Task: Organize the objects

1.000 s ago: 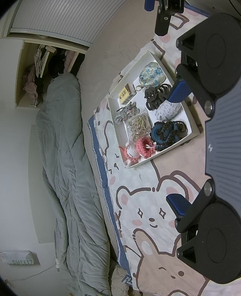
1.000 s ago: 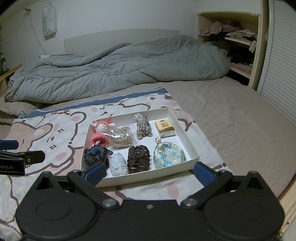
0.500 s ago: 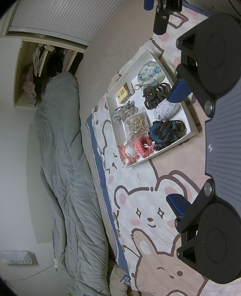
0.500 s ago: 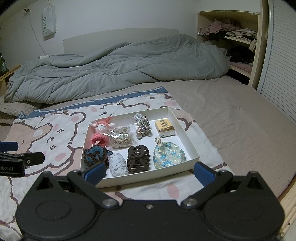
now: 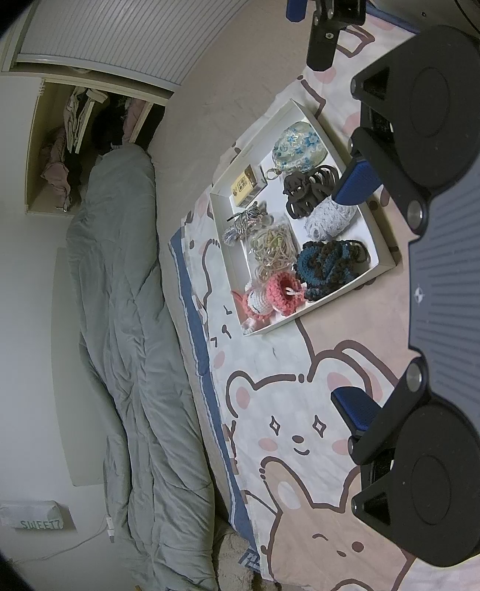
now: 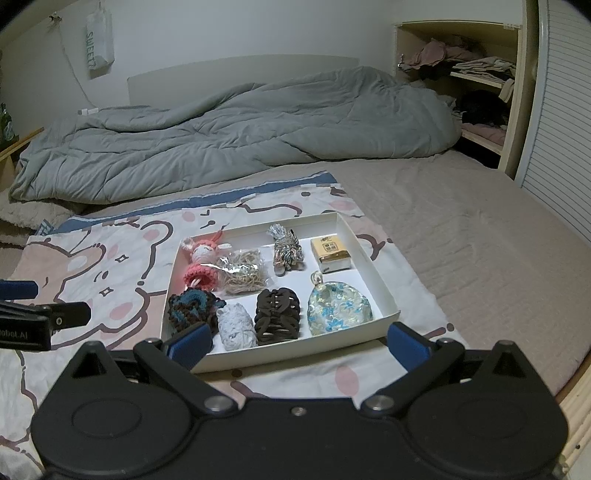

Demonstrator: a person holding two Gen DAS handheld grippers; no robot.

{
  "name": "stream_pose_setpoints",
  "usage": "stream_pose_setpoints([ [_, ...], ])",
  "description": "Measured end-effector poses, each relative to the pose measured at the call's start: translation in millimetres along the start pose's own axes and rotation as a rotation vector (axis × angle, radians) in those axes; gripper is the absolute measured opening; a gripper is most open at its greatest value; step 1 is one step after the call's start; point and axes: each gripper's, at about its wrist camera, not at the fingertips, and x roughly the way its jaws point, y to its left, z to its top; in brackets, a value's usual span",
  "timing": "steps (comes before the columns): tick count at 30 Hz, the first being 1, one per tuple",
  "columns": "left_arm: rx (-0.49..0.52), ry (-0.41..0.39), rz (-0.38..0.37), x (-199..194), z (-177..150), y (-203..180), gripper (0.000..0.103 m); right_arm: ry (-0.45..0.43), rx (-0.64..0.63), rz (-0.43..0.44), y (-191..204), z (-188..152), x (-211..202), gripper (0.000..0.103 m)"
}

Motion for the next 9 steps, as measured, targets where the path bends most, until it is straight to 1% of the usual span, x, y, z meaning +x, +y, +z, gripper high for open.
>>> stream_pose_setpoints([
  [9, -0.014, 0.005, 0.002, 0.5, 0.7, 4.1, 0.103, 0.003, -0.003, 0.002, -1.4, 0.7, 0.4, 0.103],
])
